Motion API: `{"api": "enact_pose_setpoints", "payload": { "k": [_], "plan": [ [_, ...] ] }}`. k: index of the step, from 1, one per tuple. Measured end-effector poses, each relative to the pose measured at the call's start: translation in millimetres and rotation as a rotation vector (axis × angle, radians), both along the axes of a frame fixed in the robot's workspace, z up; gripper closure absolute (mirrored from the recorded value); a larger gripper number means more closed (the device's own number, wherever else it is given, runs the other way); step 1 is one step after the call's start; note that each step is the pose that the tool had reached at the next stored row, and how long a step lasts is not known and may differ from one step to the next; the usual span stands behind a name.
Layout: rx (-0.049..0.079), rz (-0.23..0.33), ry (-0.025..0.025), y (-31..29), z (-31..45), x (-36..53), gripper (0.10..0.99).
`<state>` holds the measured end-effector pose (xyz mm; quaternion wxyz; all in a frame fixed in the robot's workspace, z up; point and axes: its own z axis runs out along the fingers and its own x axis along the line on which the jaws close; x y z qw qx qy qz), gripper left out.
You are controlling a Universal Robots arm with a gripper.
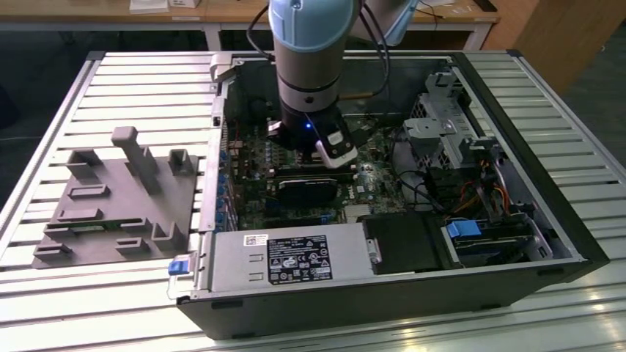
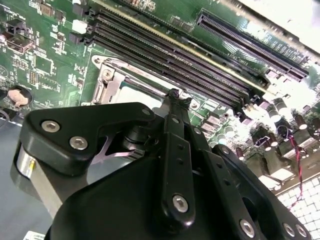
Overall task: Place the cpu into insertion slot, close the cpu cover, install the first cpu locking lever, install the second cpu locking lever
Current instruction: 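Install the second cpu locking lever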
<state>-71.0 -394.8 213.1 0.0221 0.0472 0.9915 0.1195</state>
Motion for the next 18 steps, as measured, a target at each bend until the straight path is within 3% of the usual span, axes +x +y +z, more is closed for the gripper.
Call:
{"api": "enact_pose_setpoints", "payload": {
  "k": [5,12,18],
  "plan": [
    [0.014,0.007,-0.0015,-6.2,-1.5,-1.9,0.984],
    [0.045,0.027,-0.0021,-7.8,-7.4,-7.7,0.984],
    [0.052,0.043,-0.0024,-12.3,-10.9,-12.6,0.984]
  ]
}}
